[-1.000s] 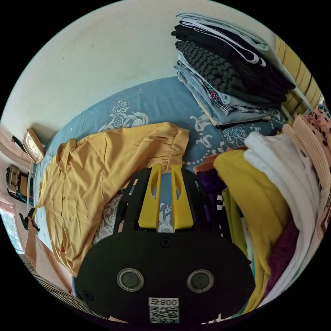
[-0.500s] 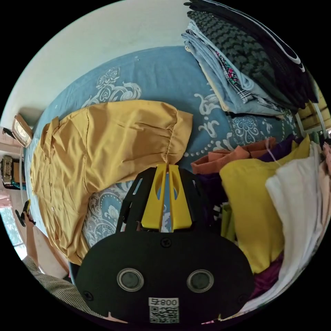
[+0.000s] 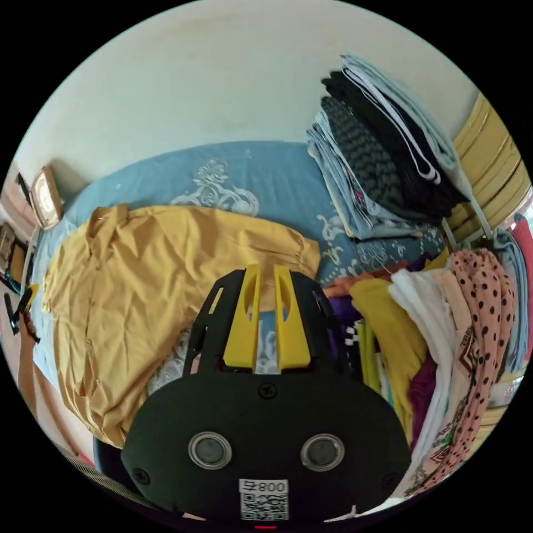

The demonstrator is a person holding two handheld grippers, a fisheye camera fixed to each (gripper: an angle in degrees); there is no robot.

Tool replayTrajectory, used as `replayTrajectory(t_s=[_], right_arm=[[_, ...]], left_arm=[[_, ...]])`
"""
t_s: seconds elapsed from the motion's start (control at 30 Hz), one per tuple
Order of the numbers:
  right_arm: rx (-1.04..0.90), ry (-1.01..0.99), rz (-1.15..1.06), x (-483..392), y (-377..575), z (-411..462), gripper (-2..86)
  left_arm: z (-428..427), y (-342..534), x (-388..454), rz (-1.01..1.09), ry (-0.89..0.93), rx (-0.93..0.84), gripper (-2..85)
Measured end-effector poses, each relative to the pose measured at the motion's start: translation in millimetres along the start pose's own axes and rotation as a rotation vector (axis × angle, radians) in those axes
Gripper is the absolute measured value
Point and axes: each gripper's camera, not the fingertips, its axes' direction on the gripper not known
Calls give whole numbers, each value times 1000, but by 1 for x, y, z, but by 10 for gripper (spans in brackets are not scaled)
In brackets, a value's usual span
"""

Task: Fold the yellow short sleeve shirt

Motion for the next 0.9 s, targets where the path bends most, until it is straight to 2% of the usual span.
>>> replayTrajectory(t_s=[0.1, 0.17, 0.27, 0.37, 0.5, 0.63, 0.9], right_arm=[[36, -222, -149, -70, -30, 1, 68], [13, -277, -256, -115, -53, 10, 73], [12, -238, -372, -178, -90, 34, 73], [-58, -239, -464, -218, -127, 65, 74], [-126, -249, -578, -255, -159, 96, 74], [-169, -174, -703, -297, -170, 121, 63], [-139, -113, -709, -326, -202, 130, 10]], left_arm=[[58, -46, 45, 134, 40, -74, 80], [88, -72, 66, 176, 40, -103, 83], [124, -114, 90, 200, 38, -113, 86], [143, -147, 104, 251, -98, -109, 91], [170, -184, 90, 228, -149, -171, 99], [198, -206, 83, 191, -192, -220, 95], [227, -247, 97, 146, -270, -180, 44]])
